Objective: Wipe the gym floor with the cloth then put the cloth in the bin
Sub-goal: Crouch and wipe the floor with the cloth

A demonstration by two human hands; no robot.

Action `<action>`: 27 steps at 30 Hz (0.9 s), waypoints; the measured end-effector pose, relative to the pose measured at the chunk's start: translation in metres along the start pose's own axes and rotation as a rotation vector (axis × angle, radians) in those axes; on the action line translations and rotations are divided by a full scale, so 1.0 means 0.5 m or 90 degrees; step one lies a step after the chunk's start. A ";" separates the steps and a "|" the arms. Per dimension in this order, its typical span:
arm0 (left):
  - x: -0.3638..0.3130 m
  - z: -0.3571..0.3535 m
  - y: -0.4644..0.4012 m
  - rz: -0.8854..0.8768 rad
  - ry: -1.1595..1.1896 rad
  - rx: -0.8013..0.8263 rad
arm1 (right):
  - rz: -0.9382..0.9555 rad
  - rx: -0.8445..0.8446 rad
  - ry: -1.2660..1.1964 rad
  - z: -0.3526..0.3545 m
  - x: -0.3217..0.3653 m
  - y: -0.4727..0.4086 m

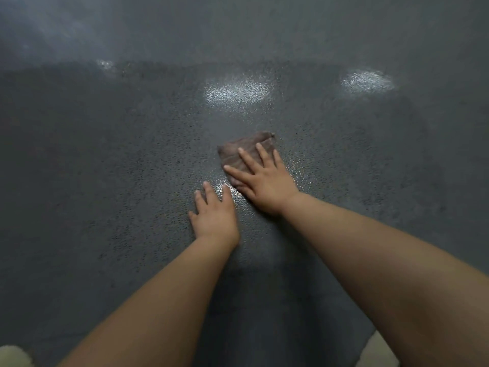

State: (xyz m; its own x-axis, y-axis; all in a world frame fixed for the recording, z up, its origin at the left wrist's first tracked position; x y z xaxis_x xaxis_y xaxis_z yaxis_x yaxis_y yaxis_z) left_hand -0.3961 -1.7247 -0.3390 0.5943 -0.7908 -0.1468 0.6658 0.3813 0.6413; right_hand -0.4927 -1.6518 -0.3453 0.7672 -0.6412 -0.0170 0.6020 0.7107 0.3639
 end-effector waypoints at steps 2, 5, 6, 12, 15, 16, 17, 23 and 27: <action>0.004 0.001 0.002 -0.003 0.000 0.005 | -0.006 -0.004 0.006 -0.002 -0.047 -0.005; 0.006 0.003 0.007 0.002 0.001 0.009 | -0.162 -0.008 -0.037 -0.007 -0.170 -0.003; 0.002 0.005 0.010 0.007 0.001 0.008 | -0.227 -0.005 -0.053 -0.012 -0.218 0.007; -0.089 -0.009 0.027 -0.040 -0.008 0.039 | -0.522 0.018 -0.173 -0.049 -0.383 0.089; -0.136 -0.035 0.036 -0.070 -0.035 0.042 | -0.492 0.008 -0.199 -0.028 -0.316 0.044; -0.145 -0.043 0.038 -0.071 -0.041 0.040 | -0.431 0.006 -0.177 -0.017 -0.277 0.021; -0.148 -0.051 0.040 -0.068 -0.045 0.037 | -0.351 0.005 -0.147 -0.006 -0.230 -0.001; -0.148 -0.050 0.045 -0.069 -0.063 0.049 | 0.004 -0.011 -0.033 0.009 -0.043 -0.034; -0.151 -0.046 0.045 -0.069 -0.069 0.059 | -0.102 -0.020 -0.048 -0.005 -0.170 -0.014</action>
State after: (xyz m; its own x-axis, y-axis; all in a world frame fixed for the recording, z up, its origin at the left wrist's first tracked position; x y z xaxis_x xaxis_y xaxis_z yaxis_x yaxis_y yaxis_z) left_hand -0.4155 -1.6457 -0.3306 0.4655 -0.8738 -0.1405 0.6762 0.2487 0.6935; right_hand -0.5617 -1.6016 -0.3488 0.6424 -0.7664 -0.0027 0.7233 0.6051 0.3327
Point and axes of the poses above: each hand's wrist, its own y-axis away from the middle knuckle, its own z-axis out of the back of the hand, x = y × z, the point moved 6 cm from there along -y, towards the middle knuckle, and after that the axes turned 8 degrees about y, right-handed, at the moved point
